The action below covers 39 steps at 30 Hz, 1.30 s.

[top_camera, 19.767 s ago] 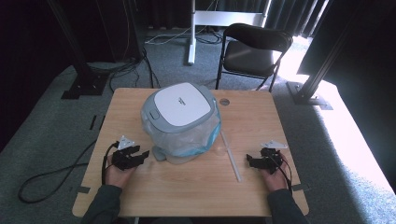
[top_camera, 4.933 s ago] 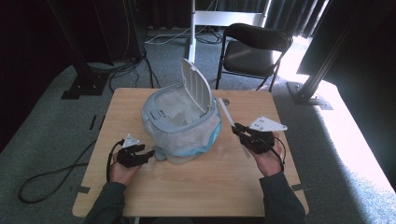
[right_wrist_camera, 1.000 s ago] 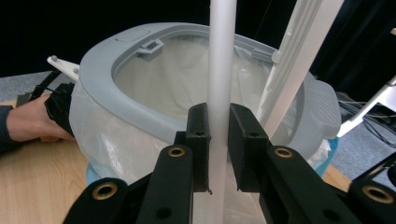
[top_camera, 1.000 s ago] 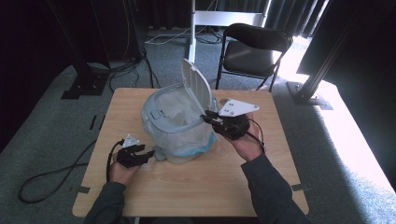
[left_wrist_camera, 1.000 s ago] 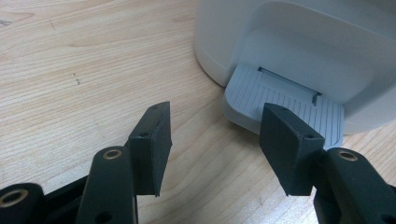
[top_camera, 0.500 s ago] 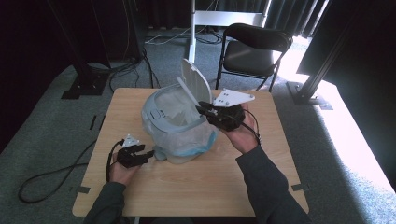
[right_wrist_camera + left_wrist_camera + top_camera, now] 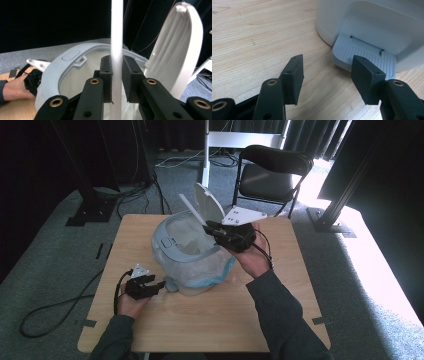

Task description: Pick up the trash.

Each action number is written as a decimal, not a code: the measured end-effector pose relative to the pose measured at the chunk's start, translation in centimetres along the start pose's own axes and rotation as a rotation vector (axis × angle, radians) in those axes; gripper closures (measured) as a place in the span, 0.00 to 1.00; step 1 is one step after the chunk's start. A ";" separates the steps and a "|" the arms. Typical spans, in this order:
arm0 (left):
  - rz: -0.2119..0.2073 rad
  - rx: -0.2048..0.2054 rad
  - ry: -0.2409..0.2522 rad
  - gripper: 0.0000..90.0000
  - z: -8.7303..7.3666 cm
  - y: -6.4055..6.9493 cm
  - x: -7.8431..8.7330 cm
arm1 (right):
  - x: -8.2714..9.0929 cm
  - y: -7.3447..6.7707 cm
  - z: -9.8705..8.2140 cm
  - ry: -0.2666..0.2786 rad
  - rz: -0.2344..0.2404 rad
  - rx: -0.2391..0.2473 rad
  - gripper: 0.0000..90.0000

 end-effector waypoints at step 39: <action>0.001 -0.006 -0.003 0.49 0.0 0.0 0.0 | -2.2 -0.8 4.2 0.120 -0.054 -0.016 0.88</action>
Point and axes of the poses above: each handheld gripper's, and its own axes: x roughly backward along the jaws, z roughly out of its top, y roughly to its right, the point moved 3 cm from there along -x, roughly forward along the jaws, and after that the axes turned 5 degrees about -y, right-handed, at the moved point
